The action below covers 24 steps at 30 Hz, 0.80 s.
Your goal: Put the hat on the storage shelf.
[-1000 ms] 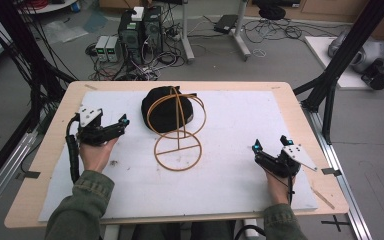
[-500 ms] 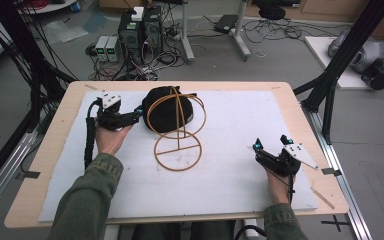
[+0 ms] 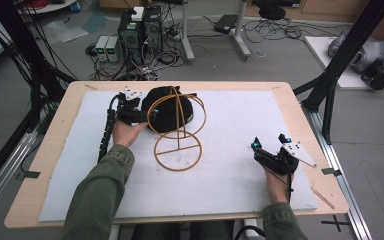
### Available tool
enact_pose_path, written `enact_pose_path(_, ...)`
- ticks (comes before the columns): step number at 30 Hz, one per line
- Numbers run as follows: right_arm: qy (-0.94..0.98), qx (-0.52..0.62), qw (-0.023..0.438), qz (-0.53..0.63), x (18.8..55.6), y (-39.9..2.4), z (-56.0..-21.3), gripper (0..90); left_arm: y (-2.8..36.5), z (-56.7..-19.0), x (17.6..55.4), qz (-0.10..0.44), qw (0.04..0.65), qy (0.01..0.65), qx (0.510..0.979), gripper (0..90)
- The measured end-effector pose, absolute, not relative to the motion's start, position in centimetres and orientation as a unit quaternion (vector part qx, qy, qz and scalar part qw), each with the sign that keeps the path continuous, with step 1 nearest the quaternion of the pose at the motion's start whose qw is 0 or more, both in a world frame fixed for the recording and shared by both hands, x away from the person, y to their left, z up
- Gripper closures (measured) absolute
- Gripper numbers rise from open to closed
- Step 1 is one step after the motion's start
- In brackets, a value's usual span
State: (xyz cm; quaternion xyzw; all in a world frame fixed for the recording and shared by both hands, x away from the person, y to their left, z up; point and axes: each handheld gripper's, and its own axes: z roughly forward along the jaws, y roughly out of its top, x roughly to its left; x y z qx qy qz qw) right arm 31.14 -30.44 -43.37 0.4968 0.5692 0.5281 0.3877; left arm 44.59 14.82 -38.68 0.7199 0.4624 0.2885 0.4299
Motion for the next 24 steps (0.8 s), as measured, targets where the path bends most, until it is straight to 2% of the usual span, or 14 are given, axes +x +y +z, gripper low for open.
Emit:
enact_pose_path(5,0.572,0.495,0.388,0.527,31.2,-30.5,-43.4,6.5,13.6,-39.3,45.4,0.275,0.429,0.468,0.722,18.3)
enact_pose_path(9,0.573,0.494,0.387,0.528,31.2,-30.3,-43.4,6.5,13.1,-41.0,46.2,0.222,0.418,0.494,0.729,18.6)
enact_pose_path(14,0.583,0.486,0.384,0.526,31.1,-30.0,-43.3,6.5,13.1,-41.0,46.4,0.234,0.432,0.513,0.704,24.2)
enact_pose_path(15,0.589,0.485,0.381,0.522,31.2,-29.8,-43.4,6.5,13.1,-40.7,46.3,0.241,0.436,0.515,0.698,41.2)
enact_pose_path(16,0.589,0.485,0.381,0.522,31.2,-29.8,-43.4,6.5,13.2,-40.6,46.3,0.246,0.436,0.514,0.697,41.2)
enact_pose_path(17,0.591,0.485,0.379,0.521,31.3,-29.8,-43.4,6.5,13.2,-40.4,46.2,0.252,0.434,0.512,0.697,56.4)
enact_pose_path(18,0.591,0.486,0.378,0.521,31.3,-29.9,-43.4,6.5,13.2,-40.4,46.2,0.254,0.436,0.508,0.698,66.1)
enact_pose_path(19,0.591,0.486,0.378,0.521,31.3,-29.9,-43.4,6.5,13.2,-40.4,46.2,0.252,0.437,0.503,0.702,66.1)
enact_pose_path(20,0.589,0.488,0.376,0.523,31.3,-30.0,-43.4,6.6,13.2,-40.5,46.2,0.247,0.437,0.499,0.707,81.8)
enact_pose_path(22,0.588,0.49,0.375,0.523,31.3,-30.1,-43.3,6.5,13.2,-40.7,46.2,0.243,0.434,0.499,0.71,86.5)
enact_pose_path(24,0.586,0.493,0.373,0.524,31.2,-30.1,-43.3,6.5,13.2,-40.7,46.2,0.243,0.434,0.501,0.708,87.2)
